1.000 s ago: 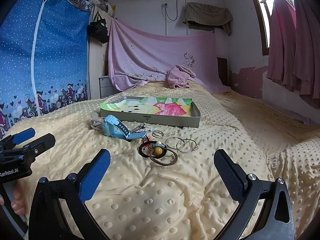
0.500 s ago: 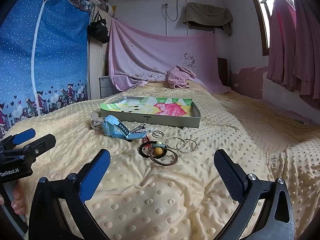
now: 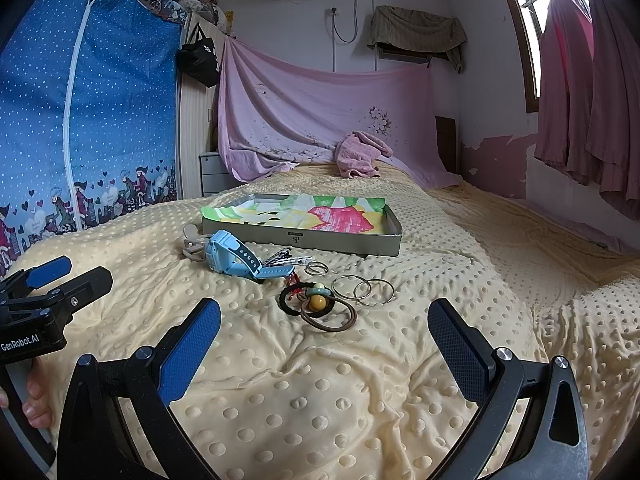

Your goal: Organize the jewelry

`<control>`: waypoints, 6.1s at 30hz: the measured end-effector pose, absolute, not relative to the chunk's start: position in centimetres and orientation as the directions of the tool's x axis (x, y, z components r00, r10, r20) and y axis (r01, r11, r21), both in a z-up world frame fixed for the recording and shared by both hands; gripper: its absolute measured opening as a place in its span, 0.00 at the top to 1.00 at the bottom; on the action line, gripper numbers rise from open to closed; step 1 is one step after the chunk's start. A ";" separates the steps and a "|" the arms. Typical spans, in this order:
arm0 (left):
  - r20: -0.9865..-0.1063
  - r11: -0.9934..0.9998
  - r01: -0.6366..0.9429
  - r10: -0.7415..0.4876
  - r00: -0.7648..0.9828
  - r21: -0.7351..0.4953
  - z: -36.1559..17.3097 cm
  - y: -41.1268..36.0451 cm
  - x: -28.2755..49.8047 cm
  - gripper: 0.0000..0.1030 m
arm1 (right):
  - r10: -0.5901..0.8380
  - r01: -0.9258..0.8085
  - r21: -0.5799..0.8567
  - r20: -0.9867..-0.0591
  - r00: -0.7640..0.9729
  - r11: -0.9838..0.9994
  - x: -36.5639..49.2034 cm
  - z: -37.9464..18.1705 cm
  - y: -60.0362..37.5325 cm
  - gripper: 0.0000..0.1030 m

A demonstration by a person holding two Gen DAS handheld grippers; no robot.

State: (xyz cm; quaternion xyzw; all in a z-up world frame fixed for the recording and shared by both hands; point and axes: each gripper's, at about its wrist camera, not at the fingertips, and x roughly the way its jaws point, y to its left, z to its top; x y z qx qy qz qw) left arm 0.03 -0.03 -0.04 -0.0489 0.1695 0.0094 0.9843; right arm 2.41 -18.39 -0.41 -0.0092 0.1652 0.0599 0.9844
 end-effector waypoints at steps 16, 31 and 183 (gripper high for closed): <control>-0.333 0.995 -0.034 0.002 0.943 -0.091 0.1 0.2 0.0 0.00 | 0.115 -0.121 0.002 -0.325 0.939 0.993 2.4 -0.4 -18.4 0.01; -0.336 0.995 -0.035 0.001 0.942 -0.093 0.1 0.2 0.1 0.00 | 0.114 -0.120 0.003 -0.325 0.939 0.993 2.3 -0.3 -18.5 0.01; -0.562 0.991 0.020 -0.093 0.822 -0.134 0.4 -1.7 30.2 0.31 | 0.362 -0.230 0.292 -0.572 0.736 0.928 35.5 -3.8 -18.9 0.53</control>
